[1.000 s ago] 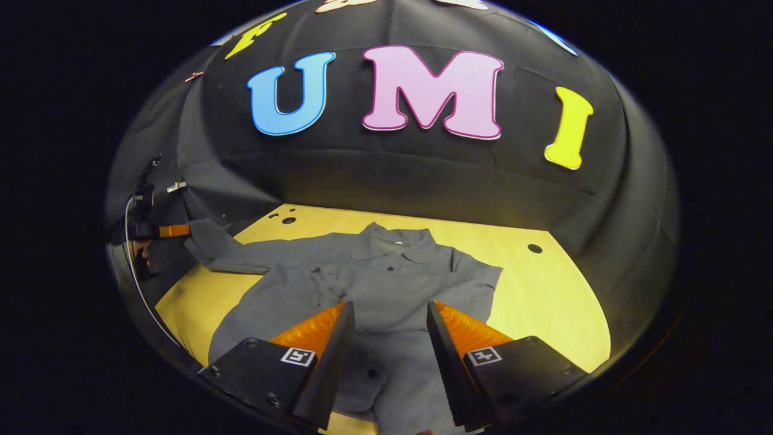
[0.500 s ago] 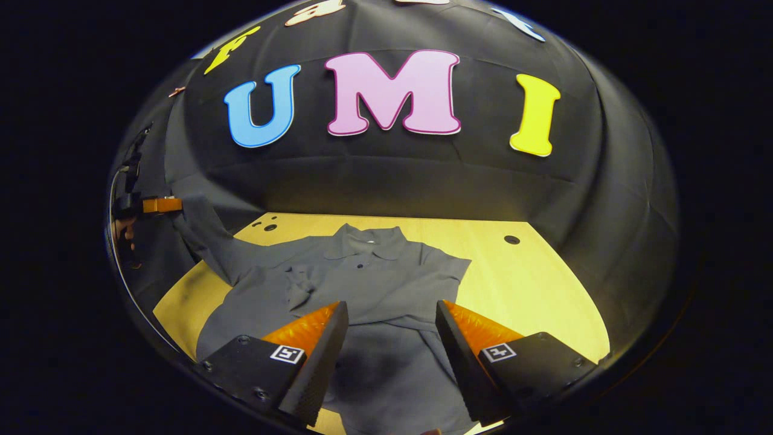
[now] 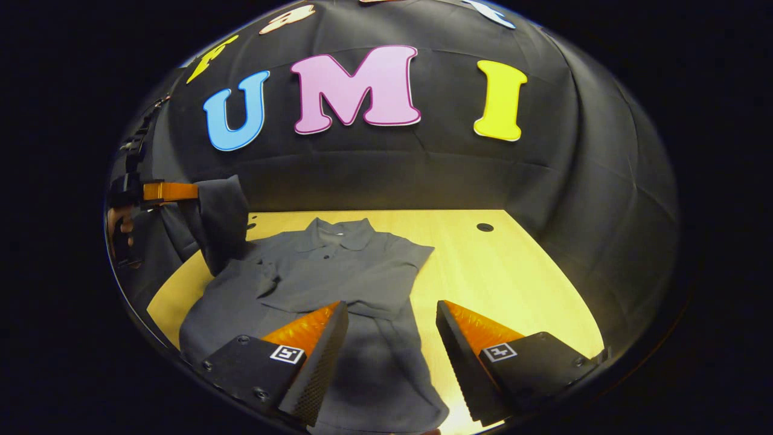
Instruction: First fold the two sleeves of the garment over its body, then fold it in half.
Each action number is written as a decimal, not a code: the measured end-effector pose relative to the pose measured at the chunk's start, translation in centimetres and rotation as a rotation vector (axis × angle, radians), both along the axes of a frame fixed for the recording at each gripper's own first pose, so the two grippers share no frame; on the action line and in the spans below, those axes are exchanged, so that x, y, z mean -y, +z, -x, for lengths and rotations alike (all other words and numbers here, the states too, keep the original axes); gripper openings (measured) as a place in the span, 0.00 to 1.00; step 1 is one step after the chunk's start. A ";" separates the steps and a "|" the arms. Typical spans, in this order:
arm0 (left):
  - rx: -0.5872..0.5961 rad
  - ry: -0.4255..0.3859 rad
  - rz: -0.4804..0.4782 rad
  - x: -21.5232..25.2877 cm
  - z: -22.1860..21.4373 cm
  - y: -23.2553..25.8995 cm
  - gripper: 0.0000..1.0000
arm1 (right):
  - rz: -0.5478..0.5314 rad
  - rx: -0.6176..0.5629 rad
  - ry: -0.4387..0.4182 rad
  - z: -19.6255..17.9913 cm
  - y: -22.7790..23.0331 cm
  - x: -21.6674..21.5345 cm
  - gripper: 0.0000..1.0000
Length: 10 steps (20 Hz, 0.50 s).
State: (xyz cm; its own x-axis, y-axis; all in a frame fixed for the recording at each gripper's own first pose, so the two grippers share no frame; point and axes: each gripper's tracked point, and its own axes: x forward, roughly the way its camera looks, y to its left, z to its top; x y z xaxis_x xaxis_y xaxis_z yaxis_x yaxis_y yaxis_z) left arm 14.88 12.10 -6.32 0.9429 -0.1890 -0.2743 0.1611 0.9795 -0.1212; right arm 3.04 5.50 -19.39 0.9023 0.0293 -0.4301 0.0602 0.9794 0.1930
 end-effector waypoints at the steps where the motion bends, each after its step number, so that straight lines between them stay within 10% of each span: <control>1: -0.010 -0.024 -0.003 1.8 -0.1 -0.8 0.05 | -0.001 -0.007 -0.006 0.2 -0.4 0.7 0.91; 10: -0.112 -0.146 -0.093 14.9 -3.6 -11.1 0.06 | -0.028 -0.073 -0.046 2.5 -4.5 6.2 0.91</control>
State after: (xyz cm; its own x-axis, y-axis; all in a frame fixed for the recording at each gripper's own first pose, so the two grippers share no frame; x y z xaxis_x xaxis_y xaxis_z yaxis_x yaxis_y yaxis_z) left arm 18.45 -2.83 -17.46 0.8701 -0.2900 -0.3985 0.2924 0.9546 -0.0562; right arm 0.53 -0.68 -23.85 0.8691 0.0020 -0.4946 0.1195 0.9695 0.2138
